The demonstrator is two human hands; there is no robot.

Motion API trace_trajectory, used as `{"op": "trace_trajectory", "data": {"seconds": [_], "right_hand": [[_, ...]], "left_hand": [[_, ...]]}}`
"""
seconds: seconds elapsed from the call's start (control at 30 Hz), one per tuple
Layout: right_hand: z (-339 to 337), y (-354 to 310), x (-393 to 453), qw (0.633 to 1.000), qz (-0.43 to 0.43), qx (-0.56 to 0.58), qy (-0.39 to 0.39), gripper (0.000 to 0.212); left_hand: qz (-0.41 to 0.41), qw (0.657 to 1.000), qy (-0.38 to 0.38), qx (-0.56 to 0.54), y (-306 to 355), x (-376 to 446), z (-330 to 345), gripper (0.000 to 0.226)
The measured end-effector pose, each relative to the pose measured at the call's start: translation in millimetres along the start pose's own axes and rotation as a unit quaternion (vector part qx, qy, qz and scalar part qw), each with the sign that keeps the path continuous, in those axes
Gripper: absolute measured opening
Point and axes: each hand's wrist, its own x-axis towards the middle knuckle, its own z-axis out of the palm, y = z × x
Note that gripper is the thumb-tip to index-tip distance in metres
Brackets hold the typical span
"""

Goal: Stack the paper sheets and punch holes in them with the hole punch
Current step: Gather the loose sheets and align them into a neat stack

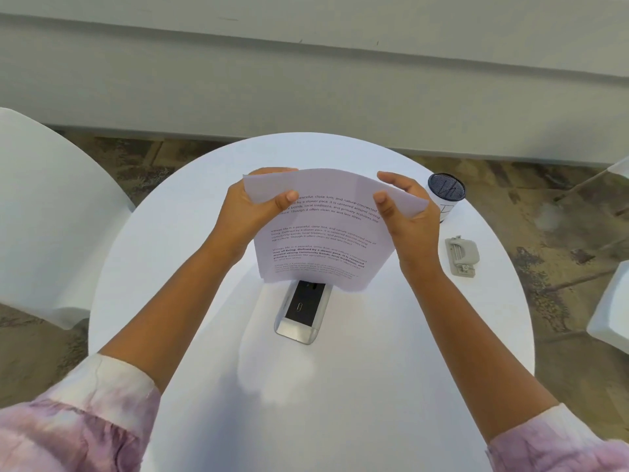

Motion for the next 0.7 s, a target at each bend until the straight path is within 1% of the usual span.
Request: {"op": "trace_trajectory", "data": {"seconds": [0.1, 0.23, 0.4, 0.5, 0.53, 0.63, 0.7], "right_hand": [[-3.6, 9.9, -0.8, 1.000, 0.029, 0.009, 0.001, 0.046], [-7.3, 24.8, -3.6, 0.999, 0.046, 0.018, -0.014, 0.025], [-2.9, 54.1, -16.1, 0.995, 0.094, 0.006, -0.030, 0.027], [1.9, 74.6, -26.2, 0.990, 0.132, -0.027, -0.038, 0.037], [3.2, 80.6, -28.6, 0.989, 0.141, -0.032, -0.033, 0.037], [6.0, 85.5, -32.5, 0.989, 0.144, -0.042, -0.015, 0.024], [7.8, 82.5, -31.1, 0.990, 0.134, -0.046, -0.012, 0.023]], "left_hand": [[-0.029, 0.999, -0.016, 0.002, -11.5, -1.5, -3.3, 0.028], [-0.055, 0.998, -0.018, -0.003, -29.3, -4.0, -4.3, 0.030], [-0.099, 0.995, -0.005, -0.017, -61.1, -11.3, 0.4, 0.036], [-0.116, 0.993, 0.010, -0.011, -79.3, -19.6, 8.2, 0.031], [-0.121, 0.992, 0.018, -0.012, -83.5, -21.8, 10.7, 0.030], [-0.128, 0.991, 0.041, -0.023, -85.8, -23.5, 15.6, 0.022], [-0.121, 0.991, 0.048, -0.022, -81.1, -20.6, 17.2, 0.013]]}}
